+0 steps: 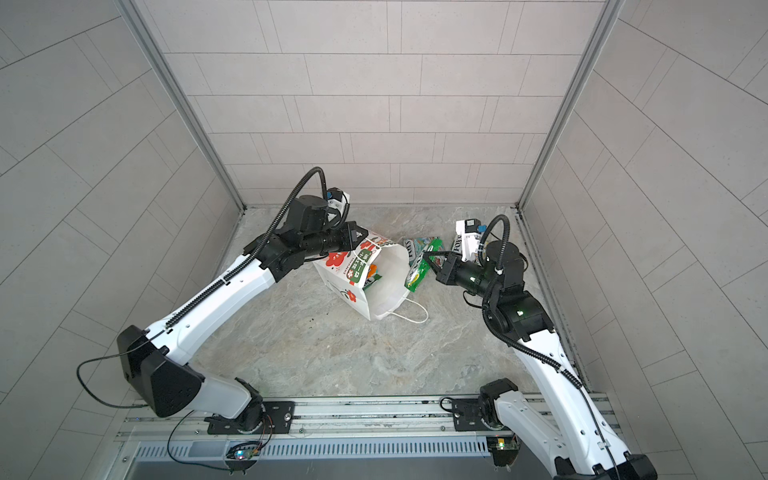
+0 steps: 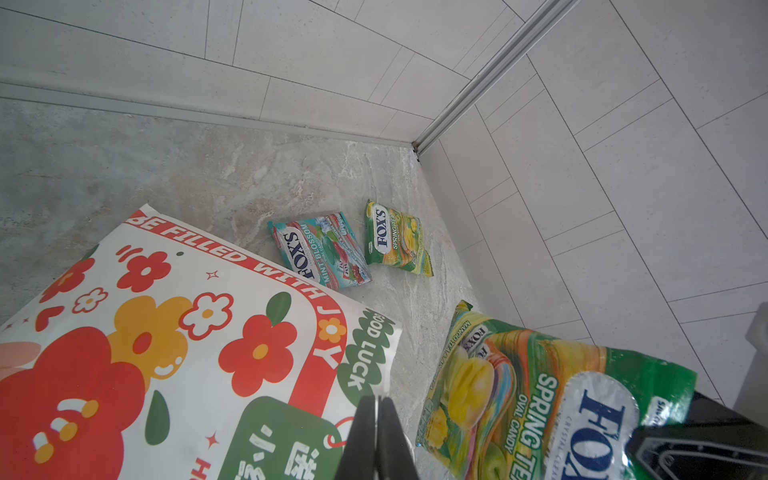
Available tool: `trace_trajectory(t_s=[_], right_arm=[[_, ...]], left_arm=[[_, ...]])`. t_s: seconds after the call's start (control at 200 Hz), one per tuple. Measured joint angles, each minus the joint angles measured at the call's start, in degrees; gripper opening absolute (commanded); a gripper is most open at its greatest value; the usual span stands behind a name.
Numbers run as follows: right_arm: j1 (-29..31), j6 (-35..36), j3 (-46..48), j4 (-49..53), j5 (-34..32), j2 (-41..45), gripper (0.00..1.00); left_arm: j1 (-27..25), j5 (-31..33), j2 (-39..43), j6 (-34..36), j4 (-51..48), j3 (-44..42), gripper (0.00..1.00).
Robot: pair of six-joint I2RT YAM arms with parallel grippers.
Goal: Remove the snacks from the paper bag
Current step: 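Lower the green packet onto the table and open the right gripper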
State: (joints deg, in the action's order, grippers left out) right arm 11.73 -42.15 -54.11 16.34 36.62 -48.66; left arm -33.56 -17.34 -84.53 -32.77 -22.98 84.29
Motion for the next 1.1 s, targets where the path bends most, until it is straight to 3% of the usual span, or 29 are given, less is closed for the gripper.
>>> trace_trajectory(t_s=[0.255,0.54,0.826,1.101], right_arm=[[-6.0,4.7,0.8,8.2,-1.5,0.2,0.0],[-6.9,11.4,5.4,11.1,-4.1,-4.1,0.0],[-6.8,12.1,9.8,3.0,2.2,-13.3,0.0],[-5.6,6.6,9.8,-9.5,10.0,-22.2,0.0]], left_arm=[[0.0,-0.3,0.0,0.0,0.0,-0.1,0.0],[0.0,-0.3,0.3,0.0,0.0,-1.0,0.0],[0.0,0.9,1.9,0.2,0.0,-1.8,0.0],[0.0,1.5,2.7,0.2,0.0,-2.1,0.0]])
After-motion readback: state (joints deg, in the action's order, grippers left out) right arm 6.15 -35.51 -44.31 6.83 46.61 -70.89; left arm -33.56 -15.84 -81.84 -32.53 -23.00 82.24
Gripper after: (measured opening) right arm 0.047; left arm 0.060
